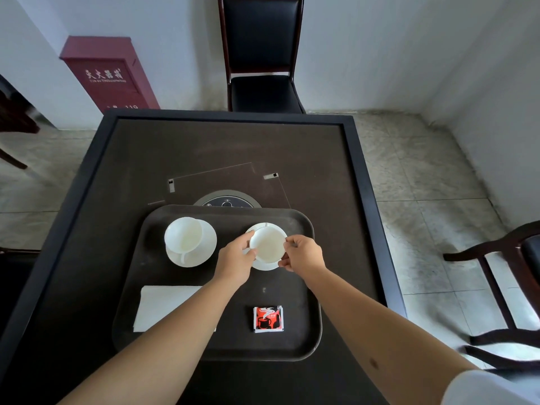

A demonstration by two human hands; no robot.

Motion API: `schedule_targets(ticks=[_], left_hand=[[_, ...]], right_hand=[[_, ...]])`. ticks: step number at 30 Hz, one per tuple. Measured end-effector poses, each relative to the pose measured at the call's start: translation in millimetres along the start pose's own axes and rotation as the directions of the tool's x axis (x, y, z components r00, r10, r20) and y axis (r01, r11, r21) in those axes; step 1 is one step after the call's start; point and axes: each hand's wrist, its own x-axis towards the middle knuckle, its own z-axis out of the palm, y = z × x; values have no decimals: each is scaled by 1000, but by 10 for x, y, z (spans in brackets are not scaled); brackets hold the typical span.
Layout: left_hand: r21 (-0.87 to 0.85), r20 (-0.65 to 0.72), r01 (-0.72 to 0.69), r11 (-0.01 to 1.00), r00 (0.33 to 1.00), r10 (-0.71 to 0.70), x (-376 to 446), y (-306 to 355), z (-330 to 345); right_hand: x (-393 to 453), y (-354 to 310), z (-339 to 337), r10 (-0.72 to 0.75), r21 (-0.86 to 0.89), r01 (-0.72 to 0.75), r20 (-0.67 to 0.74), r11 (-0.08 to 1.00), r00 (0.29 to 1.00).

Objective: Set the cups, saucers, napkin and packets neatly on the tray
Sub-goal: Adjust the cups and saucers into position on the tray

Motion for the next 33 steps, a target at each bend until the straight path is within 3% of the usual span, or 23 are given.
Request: schedule_targets(ticks=[5,8,11,15,20,25,33], left_hand=[[23,-2,-40,999,999,40,-69,48,-26],[101,-6,-122,987,992,123,-157,59,-114],[238,-43,-152,959,985,167,-238,27,-261],[419,-103,-147,896,973,207,-323,-63,-558],[492,-171,-129,861,955,241,-428,-309,-994],[525,-155,-91,846,967,201,-455,-539,-1326],[517,-63,-132,846,979,191,-391,-760,-1769]], right_hand=[[-19,-28,-72,36,-52,-35,9,998,999],[-80,-8,-139,-50,-284,38,-36,958,998],[-152,-30,-115,-233,-455,198,-22,868,972],[-280,-204,49,-464,-592,402,54,699,884],[-505,-401,437,-555,-691,527,215,495,804],[-670,-475,849,-530,-702,540,267,465,804],[-808,-640,1353,-498,-707,485,214,515,841]])
